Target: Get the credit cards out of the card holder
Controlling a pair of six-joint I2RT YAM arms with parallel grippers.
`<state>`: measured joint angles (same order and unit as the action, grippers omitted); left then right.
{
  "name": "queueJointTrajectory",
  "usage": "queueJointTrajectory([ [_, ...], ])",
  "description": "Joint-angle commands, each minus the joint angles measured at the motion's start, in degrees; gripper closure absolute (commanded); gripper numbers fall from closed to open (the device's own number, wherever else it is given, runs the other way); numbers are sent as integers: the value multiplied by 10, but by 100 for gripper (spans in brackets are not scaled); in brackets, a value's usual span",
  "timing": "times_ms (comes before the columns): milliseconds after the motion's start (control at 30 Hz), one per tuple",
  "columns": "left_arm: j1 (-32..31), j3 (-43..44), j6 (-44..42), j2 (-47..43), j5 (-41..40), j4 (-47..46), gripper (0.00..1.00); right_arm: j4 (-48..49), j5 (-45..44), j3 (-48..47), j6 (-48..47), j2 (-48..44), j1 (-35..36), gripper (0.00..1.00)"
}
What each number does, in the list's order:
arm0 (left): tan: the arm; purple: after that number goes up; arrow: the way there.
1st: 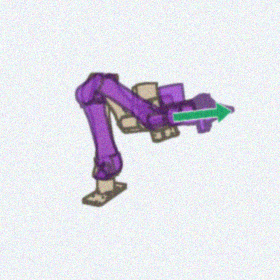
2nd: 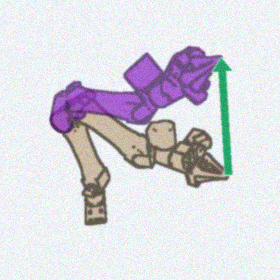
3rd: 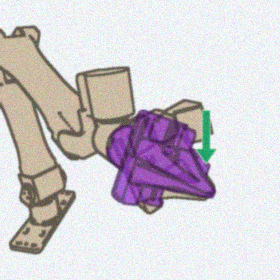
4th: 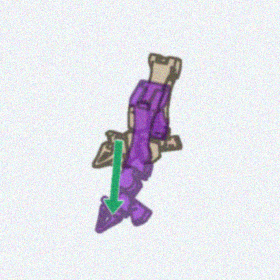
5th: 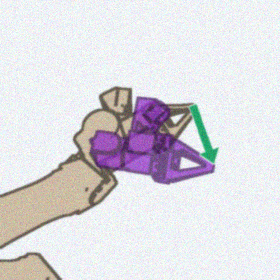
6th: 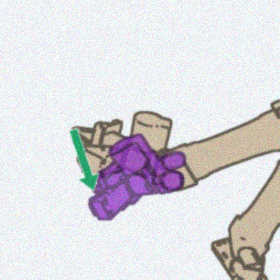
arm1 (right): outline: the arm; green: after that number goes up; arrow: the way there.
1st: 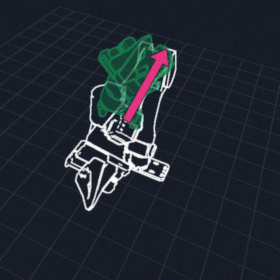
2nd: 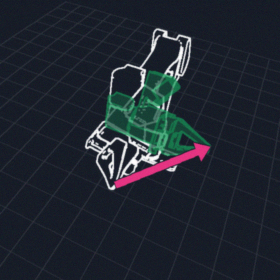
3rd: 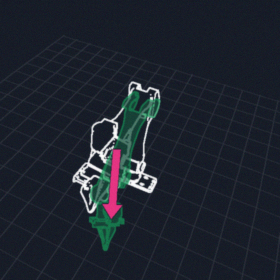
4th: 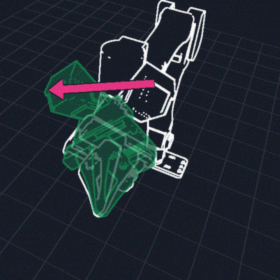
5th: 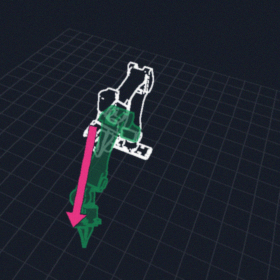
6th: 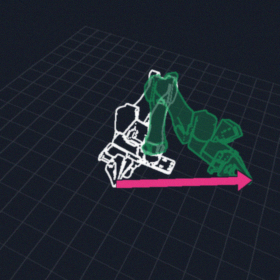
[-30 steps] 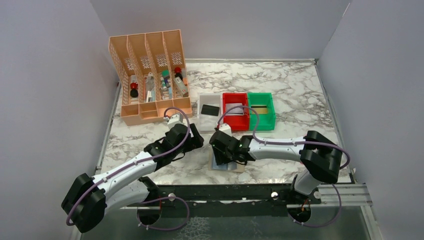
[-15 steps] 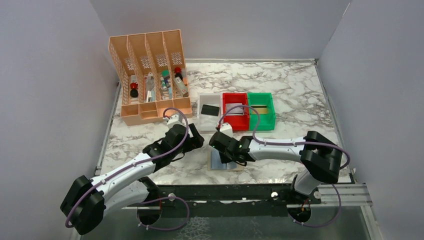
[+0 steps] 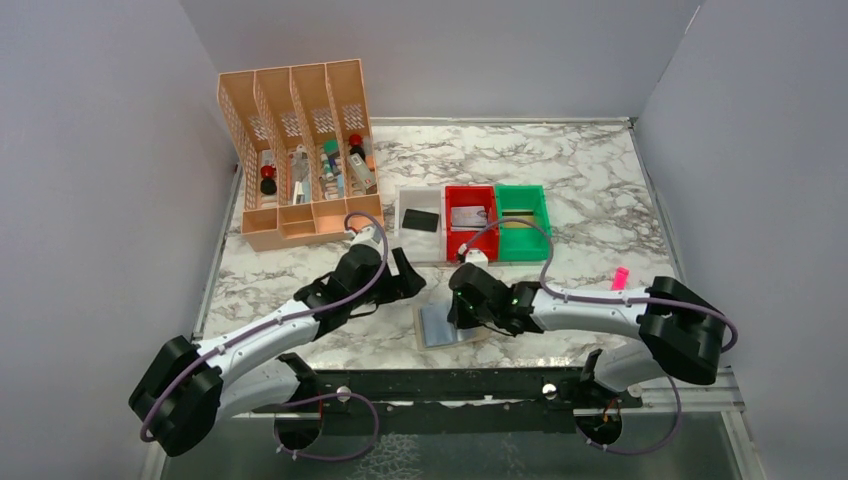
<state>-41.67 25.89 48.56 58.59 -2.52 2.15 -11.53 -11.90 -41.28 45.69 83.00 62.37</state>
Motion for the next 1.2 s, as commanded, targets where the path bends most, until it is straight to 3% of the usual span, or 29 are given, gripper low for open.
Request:
queueJointTrajectory([
  [0, 2, -9, -9, 28, 77, -55, 18, 95, 57, 49, 42, -39, -26, 99],
  [33, 2, -9, -7, 35, 79, -56, 18, 102, 61, 52, 34, -44, -27, 97],
  [233, 2, -11, 10, 29, 37, -30, 19, 22, 37, 8, -7, -44, -27, 61],
  [333, 2, 0, 14, 8, -14, 22, 18, 10, 34, 3, -33, -58, -27, 53],
  [600, 3, 12, 14, -45, -101, 100, 17, -8, 38, -25, -70, -46, -7, 53],
  [1167, 2, 11, 24, -56, -115, 104, 17, -40, 11, -86, -121, 66, 46, 52],
])
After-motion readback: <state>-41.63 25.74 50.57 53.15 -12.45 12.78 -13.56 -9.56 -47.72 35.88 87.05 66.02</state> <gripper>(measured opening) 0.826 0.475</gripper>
